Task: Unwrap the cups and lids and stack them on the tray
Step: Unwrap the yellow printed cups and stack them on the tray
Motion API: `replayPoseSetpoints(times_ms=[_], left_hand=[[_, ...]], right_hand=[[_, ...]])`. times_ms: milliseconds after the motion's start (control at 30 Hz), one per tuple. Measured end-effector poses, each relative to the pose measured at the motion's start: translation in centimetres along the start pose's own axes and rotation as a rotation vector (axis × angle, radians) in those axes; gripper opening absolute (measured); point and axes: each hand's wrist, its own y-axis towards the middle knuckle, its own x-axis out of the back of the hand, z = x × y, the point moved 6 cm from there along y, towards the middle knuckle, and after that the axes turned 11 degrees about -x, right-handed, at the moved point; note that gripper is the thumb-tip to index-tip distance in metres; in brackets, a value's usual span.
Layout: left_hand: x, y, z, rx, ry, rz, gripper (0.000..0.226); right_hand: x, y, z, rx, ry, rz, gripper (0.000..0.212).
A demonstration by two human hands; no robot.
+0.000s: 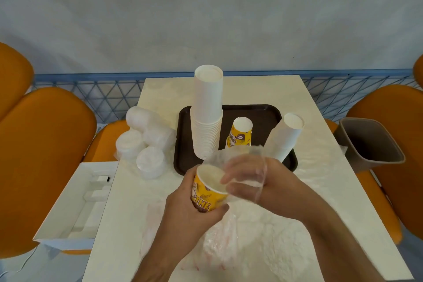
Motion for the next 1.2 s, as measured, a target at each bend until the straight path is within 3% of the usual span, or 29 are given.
replayPoseSetpoints(times_ms=[200, 367, 467, 600, 667, 867, 1000, 1133, 1200], left_hand=[[-1.3, 0.0, -0.6, -0.036, 0.073, 0.065, 0.071], [-1.2, -0.4, -0.3, 0.021, 0.077, 0.054, 0.054], [-0.5, -0.6, 0.1, 0.04, 0.04, 0.025, 0.04], [0.0, -1.0, 0.6, 0.076, -0.098, -0.005, 0.021], [0.2, -1.0, 0.3, 0.054, -0.132, -0.009, 0.008], [0.4, -1.1, 0.3, 0.019, -0.149, -0.02, 0.01], [0.2, -1.1, 0.3, 0.003, -0.172, -0.008, 0.021], [0.8, -1.0, 0.9, -0.015, -0.157, -0.028, 0.009], [1.2, -1.1, 1.5, -0.016, -0.142, -0.029, 0.014]], right_hand=[[-1.3, 0.5, -0.8, -0.015, 0.051, 0.148, 0.023], [0.0, 0.0, -0.6, 0.015, 0.188, 0.009, 0.022], [0.7, -0.5, -1.9, -0.077, 0.395, -0.045, 0.044], [1.1, -0.9, -2.7, -0.102, 0.463, -0.027, 0.065], [1.3, -1.2, -2.7, -0.117, 0.402, 0.004, 0.062], [0.8, -1.0, -2.3, -0.121, -0.139, 0.011, 0.058], [-0.8, -0.2, -2.2, -0.113, -0.222, 0.036, 0.061], [-1.8, 0.6, -3.7, -0.178, -0.358, 0.079, 0.068], [-1.3, 0.9, -4.2, -0.209, -0.431, 0.056, 0.068]])
